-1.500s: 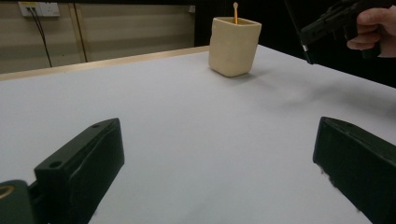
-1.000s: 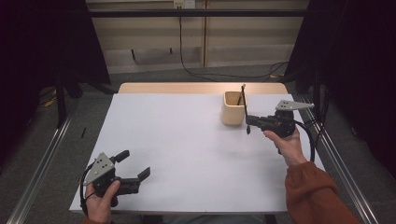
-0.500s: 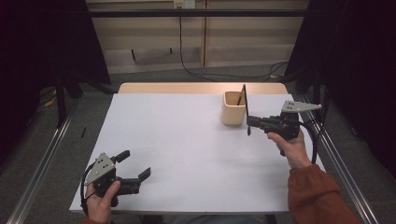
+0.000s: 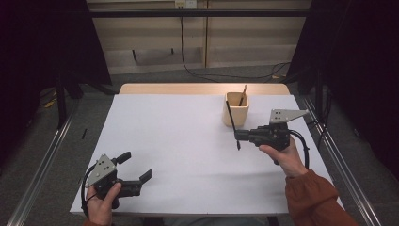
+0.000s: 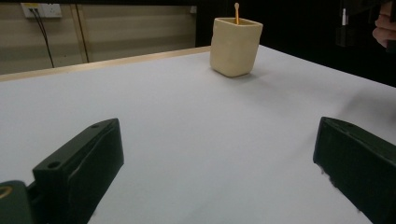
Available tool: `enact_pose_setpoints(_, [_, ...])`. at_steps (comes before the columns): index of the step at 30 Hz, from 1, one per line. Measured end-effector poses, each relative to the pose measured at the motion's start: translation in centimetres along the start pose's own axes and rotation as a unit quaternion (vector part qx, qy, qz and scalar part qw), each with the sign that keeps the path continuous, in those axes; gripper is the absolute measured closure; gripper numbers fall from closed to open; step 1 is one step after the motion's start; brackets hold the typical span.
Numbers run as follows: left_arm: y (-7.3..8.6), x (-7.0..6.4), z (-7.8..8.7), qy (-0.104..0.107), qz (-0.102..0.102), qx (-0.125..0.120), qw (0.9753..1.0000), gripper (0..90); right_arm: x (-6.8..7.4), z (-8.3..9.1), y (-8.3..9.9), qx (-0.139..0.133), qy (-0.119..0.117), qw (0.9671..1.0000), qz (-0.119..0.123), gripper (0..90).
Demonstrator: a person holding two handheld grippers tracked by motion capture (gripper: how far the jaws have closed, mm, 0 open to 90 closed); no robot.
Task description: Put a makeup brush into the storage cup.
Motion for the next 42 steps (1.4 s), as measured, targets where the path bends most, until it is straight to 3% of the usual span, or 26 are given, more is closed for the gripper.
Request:
enact_pose_setpoints(10, [0.0,0.2,0.0,-0.005,0.002,0.001,1.0000,1.7,1.3,-2.6,0.4,0.037,-0.046,0.9982,0.008,86.5])
enact_pose_setpoints(16, [0.0,0.2,0.0,-0.005,0.003,0.001,1.0000,1.6,2.4,-3.7,0.7,0.075,-0.081,0.9937,0.023,86.5])
enact_pose_setpoints(24, [0.0,0.2,-0.1,-0.004,0.002,0.002,1.0000,1.6,2.4,-3.6,1.4,0.140,-0.081,0.9863,0.033,86.5])
enact_pose_setpoints(30, [0.1,0.1,-0.1,-0.004,0.002,0.003,1.0000,1.6,1.5,-3.7,1.6,0.190,-0.058,0.9788,0.050,86.5])
enact_pose_setpoints(33, [0.1,0.1,-0.1,-0.002,0.002,0.003,1.0000,1.6,1.3,-3.9,1.7,0.218,-0.054,0.9729,0.055,86.5])
enact_pose_setpoints(35, [0.1,0.1,-0.1,-0.002,0.002,0.002,1.0000,1.6,1.3,-4.0,1.9,0.246,-0.050,0.9661,0.060,86.5])
enact_pose_setpoints(39, [0.1,0.1,-0.1,-0.001,0.001,0.003,1.0000,1.6,1.4,-4.5,2.1,0.281,-0.048,0.9562,0.065,86.5])
enact_pose_setpoints(42, [0.1,0.1,0.0,-0.001,0.002,0.001,1.0000,1.6,1.5,-4.8,2.6,0.314,-0.054,0.9454,0.068,86.4])
Point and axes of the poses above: each handheld gripper's, and its own axes: z roughly backward along the jaws, y roughly out of its underside, x roughly to its left, the point moved 9 cm from there along -z, roughly forward along the jaws, and after that the axes turned 4 degrees about -y, right-handed, at the moved point
